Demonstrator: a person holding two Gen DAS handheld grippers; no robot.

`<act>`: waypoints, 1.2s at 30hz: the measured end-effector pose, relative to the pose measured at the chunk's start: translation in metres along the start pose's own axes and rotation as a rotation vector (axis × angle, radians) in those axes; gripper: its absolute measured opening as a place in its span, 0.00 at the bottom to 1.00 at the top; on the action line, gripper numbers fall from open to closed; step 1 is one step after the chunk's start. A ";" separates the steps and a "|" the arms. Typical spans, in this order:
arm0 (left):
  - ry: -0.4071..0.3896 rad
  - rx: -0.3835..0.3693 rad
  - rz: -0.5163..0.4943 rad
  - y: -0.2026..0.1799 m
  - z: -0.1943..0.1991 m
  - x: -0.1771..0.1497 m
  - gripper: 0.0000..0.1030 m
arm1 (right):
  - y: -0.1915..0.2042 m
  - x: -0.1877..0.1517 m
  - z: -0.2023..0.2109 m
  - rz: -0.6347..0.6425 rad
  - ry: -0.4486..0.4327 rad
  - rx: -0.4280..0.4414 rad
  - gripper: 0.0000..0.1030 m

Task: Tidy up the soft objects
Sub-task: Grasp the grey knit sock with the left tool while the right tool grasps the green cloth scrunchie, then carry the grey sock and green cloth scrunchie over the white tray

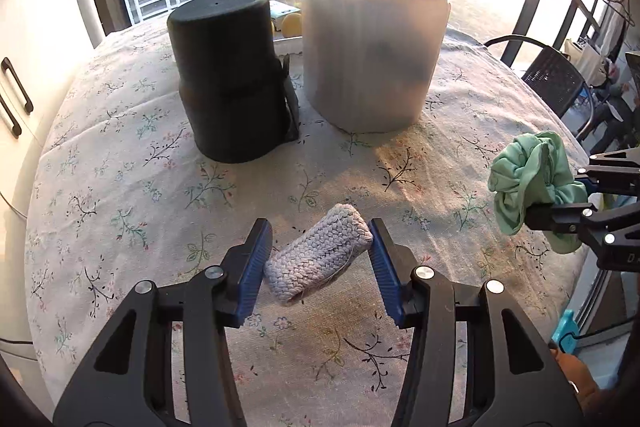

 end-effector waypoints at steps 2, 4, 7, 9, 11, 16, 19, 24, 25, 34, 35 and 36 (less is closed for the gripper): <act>0.000 0.009 0.023 0.010 0.001 -0.002 0.45 | -0.008 0.005 0.002 -0.014 -0.005 -0.010 0.31; -0.002 0.024 0.045 0.019 0.002 -0.004 0.45 | -0.017 0.012 0.002 -0.032 -0.010 -0.023 0.31; -0.005 0.044 0.074 0.032 -0.001 -0.004 0.45 | -0.034 0.025 0.002 -0.056 -0.014 -0.046 0.31; -0.002 0.065 0.093 0.043 0.000 -0.007 0.45 | -0.046 0.036 -0.002 -0.070 -0.014 -0.068 0.31; -0.001 0.074 0.114 0.055 0.000 -0.008 0.45 | -0.055 0.045 -0.005 -0.082 -0.014 -0.079 0.31; 0.008 0.151 0.129 0.088 -0.002 -0.008 0.45 | -0.078 0.069 -0.015 -0.121 0.005 -0.096 0.31; 0.034 0.181 0.158 0.115 -0.008 -0.008 0.45 | -0.089 0.086 -0.023 -0.135 0.013 -0.107 0.31; 0.048 0.219 0.221 0.163 -0.016 -0.004 0.45 | -0.106 0.120 -0.031 -0.168 0.018 -0.101 0.31; 0.044 0.225 0.235 0.173 -0.016 0.000 0.45 | -0.109 0.129 -0.032 -0.166 0.015 -0.104 0.31; -0.001 0.218 0.326 0.243 -0.038 0.068 0.45 | -0.118 0.225 -0.043 -0.146 -0.012 -0.131 0.31; -0.009 0.203 0.339 0.248 -0.042 0.078 0.45 | -0.117 0.237 -0.045 -0.142 -0.013 -0.127 0.31; -0.015 0.184 0.344 0.251 -0.046 0.088 0.45 | -0.114 0.248 -0.047 -0.138 -0.012 -0.121 0.31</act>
Point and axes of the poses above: each gripper's, at about its wrist camera, not at the fingertips, and z roughly against the way its jaws point, y to its left, x to its top, the point moved 6 cm from there along -z, roughly the way its jaws point, and after that the axes turned 13 degrees about -z, right-handed, at the moved point
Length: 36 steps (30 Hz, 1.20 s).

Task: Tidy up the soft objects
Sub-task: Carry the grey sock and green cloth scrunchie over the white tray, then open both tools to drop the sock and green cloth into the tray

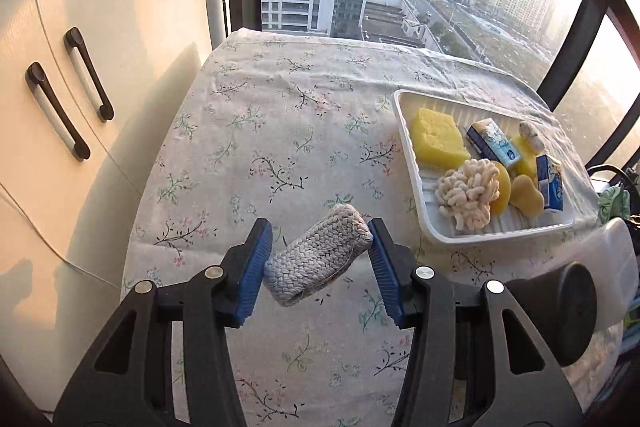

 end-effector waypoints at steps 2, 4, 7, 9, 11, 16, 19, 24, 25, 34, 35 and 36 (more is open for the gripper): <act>0.005 -0.027 -0.003 -0.005 -0.011 0.019 0.45 | 0.011 0.021 -0.004 0.005 0.003 0.011 0.31; 0.005 -0.035 -0.032 -0.015 -0.021 0.037 0.45 | 0.028 0.040 -0.007 0.032 -0.001 0.020 0.31; 0.010 -0.063 -0.103 -0.039 -0.034 0.057 0.45 | 0.061 0.064 -0.013 0.101 0.001 0.034 0.31; 0.016 -0.078 -0.167 -0.057 -0.044 0.067 0.45 | 0.088 0.076 -0.021 0.160 0.021 0.056 0.31; 0.027 -0.072 -0.228 -0.073 -0.058 0.072 0.45 | 0.116 0.085 -0.031 0.229 0.056 0.079 0.31; 0.085 -0.059 -0.305 -0.093 -0.090 0.070 0.45 | 0.176 0.098 -0.067 0.363 0.159 0.094 0.31; 0.088 -0.058 -0.329 -0.096 -0.101 0.064 0.45 | 0.204 0.102 -0.087 0.414 0.214 0.095 0.31; 0.079 -0.097 -0.355 -0.099 -0.098 0.062 0.46 | 0.228 0.094 -0.113 0.483 0.276 0.064 0.31; 0.077 -0.087 -0.373 -0.100 -0.099 0.061 0.46 | 0.230 0.091 -0.117 0.497 0.281 0.050 0.31; 0.109 -0.094 -0.380 -0.103 -0.107 0.061 0.61 | 0.240 0.076 -0.126 0.572 0.247 -0.039 0.38; 0.121 -0.097 -0.374 -0.103 -0.108 0.061 0.62 | 0.240 0.074 -0.126 0.580 0.246 -0.045 0.42; 0.122 -0.094 -0.366 -0.103 -0.108 0.061 0.62 | 0.240 0.073 -0.125 0.589 0.246 -0.045 0.45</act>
Point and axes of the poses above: each gripper's, at about its wrist camera, not at the fingertips, and z roughly against the way its jaws point, y to its left, x to its top, the point moved 6 cm from there along -z, roughly the way its jaws point, and after that the axes turned 13 degrees about -z, right-handed, at the moved point
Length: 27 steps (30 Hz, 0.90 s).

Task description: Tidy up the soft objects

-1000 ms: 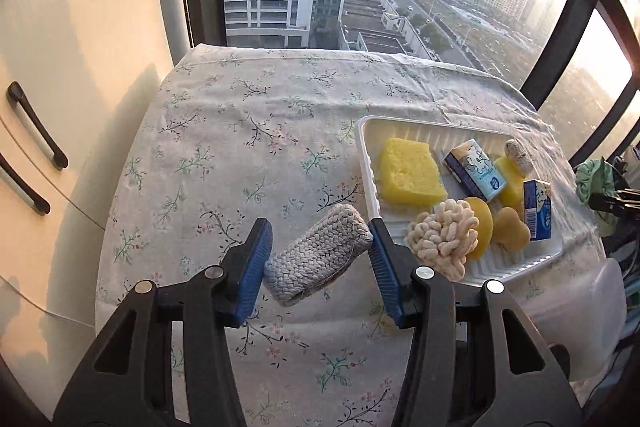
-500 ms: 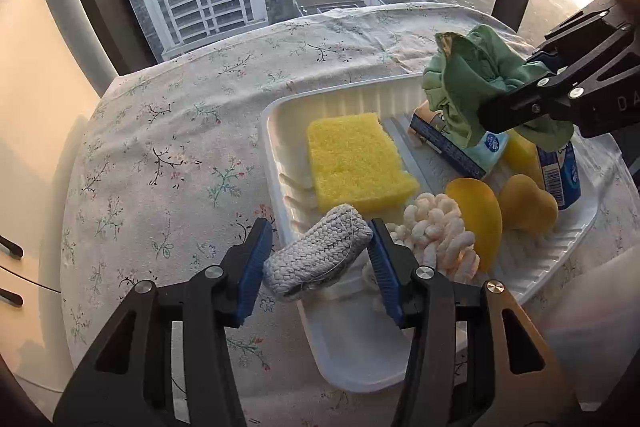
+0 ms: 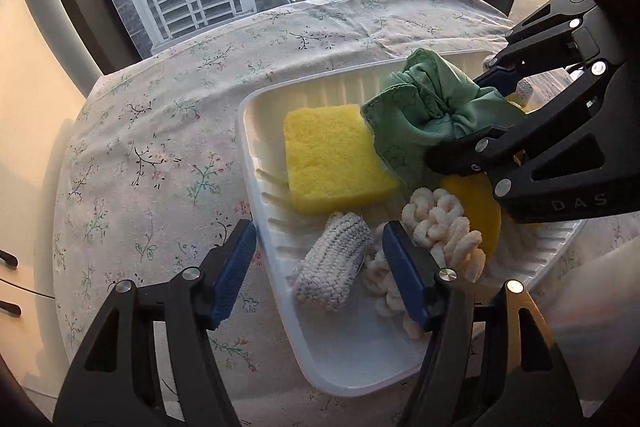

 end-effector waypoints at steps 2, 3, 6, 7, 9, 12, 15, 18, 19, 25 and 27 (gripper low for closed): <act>-0.001 -0.006 0.020 0.001 0.001 -0.001 0.62 | 0.005 -0.001 0.001 0.006 -0.013 -0.006 0.48; -0.003 -0.012 0.029 0.001 0.002 -0.002 0.62 | 0.005 -0.002 0.002 0.005 -0.017 -0.005 0.48; -0.006 -0.041 0.065 0.003 0.006 -0.004 0.62 | 0.006 -0.004 0.011 0.007 -0.028 -0.001 0.48; -0.011 -0.052 0.078 0.004 0.007 -0.003 0.62 | 0.006 -0.004 0.015 0.006 -0.033 -0.001 0.48; -0.035 -0.071 0.110 0.005 0.015 -0.002 0.62 | 0.004 -0.004 0.024 -0.006 -0.052 0.012 0.50; -0.069 -0.064 0.134 0.008 0.029 0.002 0.62 | -0.004 -0.004 0.040 -0.035 -0.088 0.029 0.54; -0.095 -0.021 0.142 0.012 0.043 0.005 0.62 | -0.016 -0.006 0.054 -0.076 -0.123 0.028 0.55; -0.111 0.022 0.158 0.017 0.055 0.004 0.62 | -0.033 -0.011 0.061 -0.133 -0.138 0.013 0.55; -0.113 0.044 0.168 0.020 0.059 0.003 0.62 | -0.041 -0.015 0.064 -0.155 -0.140 0.008 0.55; -0.116 0.088 0.253 0.039 0.079 -0.020 0.62 | -0.084 -0.051 0.074 -0.283 -0.142 -0.008 0.55; -0.122 0.101 0.271 0.041 0.088 -0.030 0.62 | -0.098 -0.068 0.078 -0.313 -0.143 -0.017 0.55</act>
Point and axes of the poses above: each gripper's, at about its wrist camera, not at the fingertips, and z roughly against the way its jaws point, y to its left, x to its top, the point moved 6 cm from there along -z, roughly the way its jaws point, and after that the axes turned 13 degrees about -z, right-handed, at the moved point
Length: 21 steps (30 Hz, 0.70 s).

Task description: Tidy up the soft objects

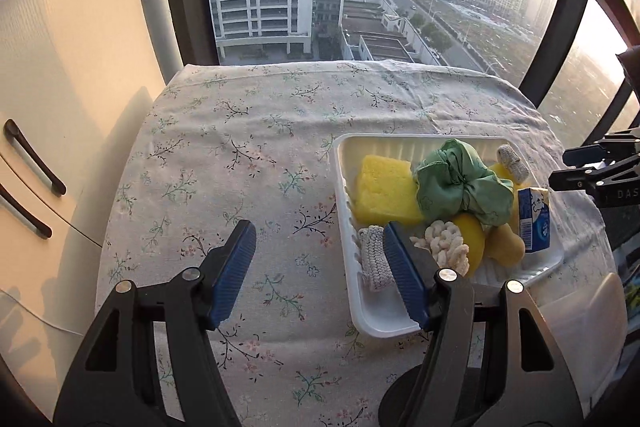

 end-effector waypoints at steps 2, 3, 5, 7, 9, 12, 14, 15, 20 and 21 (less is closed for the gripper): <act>0.001 0.007 0.014 0.005 0.008 -0.008 0.62 | -0.017 -0.012 0.004 -0.037 0.003 -0.005 0.55; 0.004 0.016 0.021 0.007 0.011 -0.012 0.62 | -0.025 -0.019 0.006 -0.059 0.004 -0.006 0.55; 0.009 0.020 0.033 0.010 0.016 -0.022 0.62 | -0.041 -0.034 0.008 -0.094 0.007 -0.010 0.55; 0.013 0.030 0.045 0.012 0.021 -0.032 0.62 | -0.055 -0.049 0.010 -0.128 0.011 -0.021 0.55; 0.010 0.044 0.051 0.015 0.028 -0.044 0.62 | -0.068 -0.067 0.013 -0.153 0.009 -0.025 0.55; 0.008 0.057 0.047 0.014 0.037 -0.065 0.62 | -0.082 -0.096 0.019 -0.182 -0.003 -0.026 0.55; 0.022 0.072 0.046 0.013 0.041 -0.081 0.62 | -0.088 -0.116 0.024 -0.199 -0.014 -0.030 0.55; 0.026 0.075 0.047 0.011 0.043 -0.089 0.62 | -0.090 -0.127 0.026 -0.203 -0.021 -0.030 0.55; 0.016 0.104 0.051 0.002 0.061 -0.130 0.62 | -0.091 -0.185 0.043 -0.225 -0.064 -0.025 0.56; 0.014 0.114 0.052 -0.001 0.064 -0.138 0.62 | -0.089 -0.196 0.046 -0.231 -0.072 -0.016 0.57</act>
Point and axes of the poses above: each gripper's, at about its wrist camera, not at the fingertips, and z roughly against the way its jaws point, y to its left, x to its top, the point moved 6 cm from there along -z, roughly the way its jaws point, and after that the axes turned 13 degrees about -z, right-handed, at the moved point
